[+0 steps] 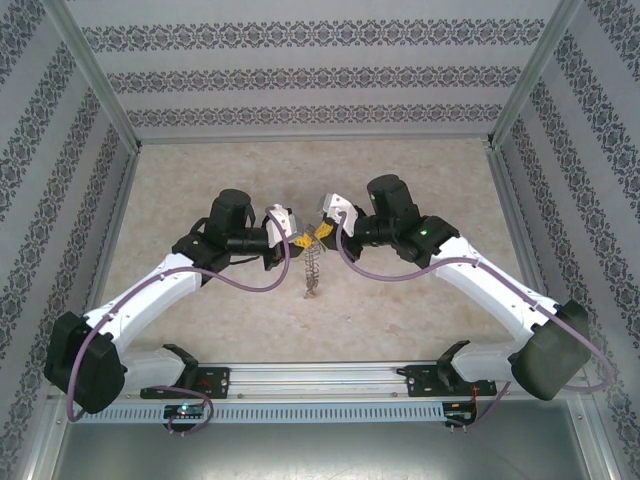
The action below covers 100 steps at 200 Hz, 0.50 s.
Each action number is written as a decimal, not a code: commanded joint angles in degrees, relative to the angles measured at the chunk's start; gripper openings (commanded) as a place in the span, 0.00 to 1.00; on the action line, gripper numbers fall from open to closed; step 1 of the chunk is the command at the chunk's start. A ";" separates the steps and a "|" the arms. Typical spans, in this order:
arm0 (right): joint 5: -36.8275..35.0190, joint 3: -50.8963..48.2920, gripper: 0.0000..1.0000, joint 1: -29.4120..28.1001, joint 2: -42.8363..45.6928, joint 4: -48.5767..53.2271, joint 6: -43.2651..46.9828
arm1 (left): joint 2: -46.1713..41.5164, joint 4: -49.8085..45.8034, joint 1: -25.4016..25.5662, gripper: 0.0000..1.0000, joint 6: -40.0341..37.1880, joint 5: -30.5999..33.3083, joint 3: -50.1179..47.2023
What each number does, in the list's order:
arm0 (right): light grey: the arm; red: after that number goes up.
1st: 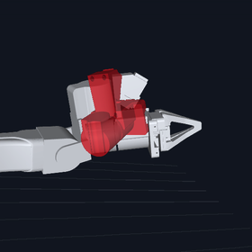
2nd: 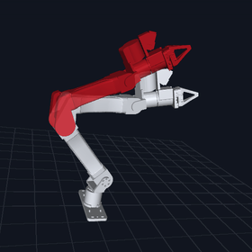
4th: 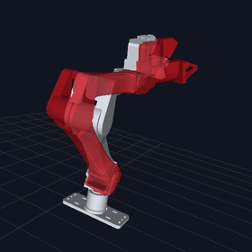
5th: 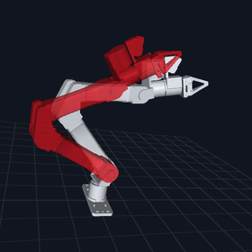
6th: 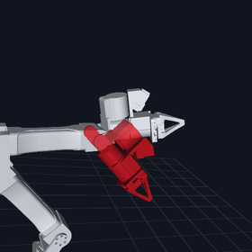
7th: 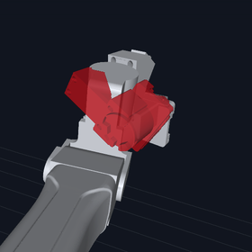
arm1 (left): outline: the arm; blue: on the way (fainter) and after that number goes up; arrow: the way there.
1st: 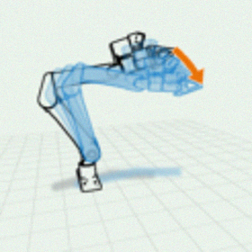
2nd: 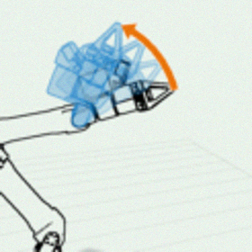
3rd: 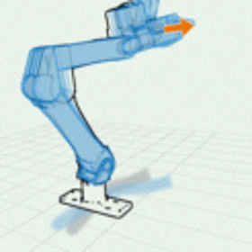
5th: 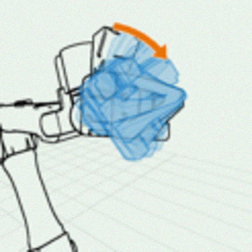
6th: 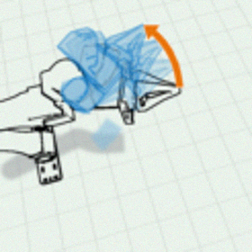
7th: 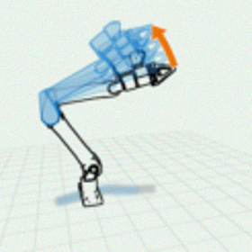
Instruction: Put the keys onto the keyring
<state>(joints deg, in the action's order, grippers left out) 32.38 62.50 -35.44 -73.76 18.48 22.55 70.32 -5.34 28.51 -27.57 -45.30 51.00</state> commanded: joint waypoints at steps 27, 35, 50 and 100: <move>3.74 -1.83 0.00 3.72 1.30 -2.12 -4.70 | -2.83 8.41 0.85 0.00 1.33 -2.14 -2.54; 4.18 -1.95 0.00 4.39 0.96 -2.31 -5.34 | -2.95 9.86 0.87 0.00 2.15 -2.58 -2.98; 5.33 -1.34 0.00 5.31 -0.12 -1.48 -6.81 | -3.24 12.77 0.93 0.00 3.63 -2.87 -3.94; 11.36 -2.15 0.08 6.79 -4.08 -4.14 -10.03 | -2.84 20.73 1.31 0.00 6.96 -3.19 -6.82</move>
<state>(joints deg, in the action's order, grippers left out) 42.81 61.41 -29.89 -75.94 16.73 14.63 69.21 6.74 28.93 -23.92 -44.95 45.58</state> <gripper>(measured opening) 0.059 0.065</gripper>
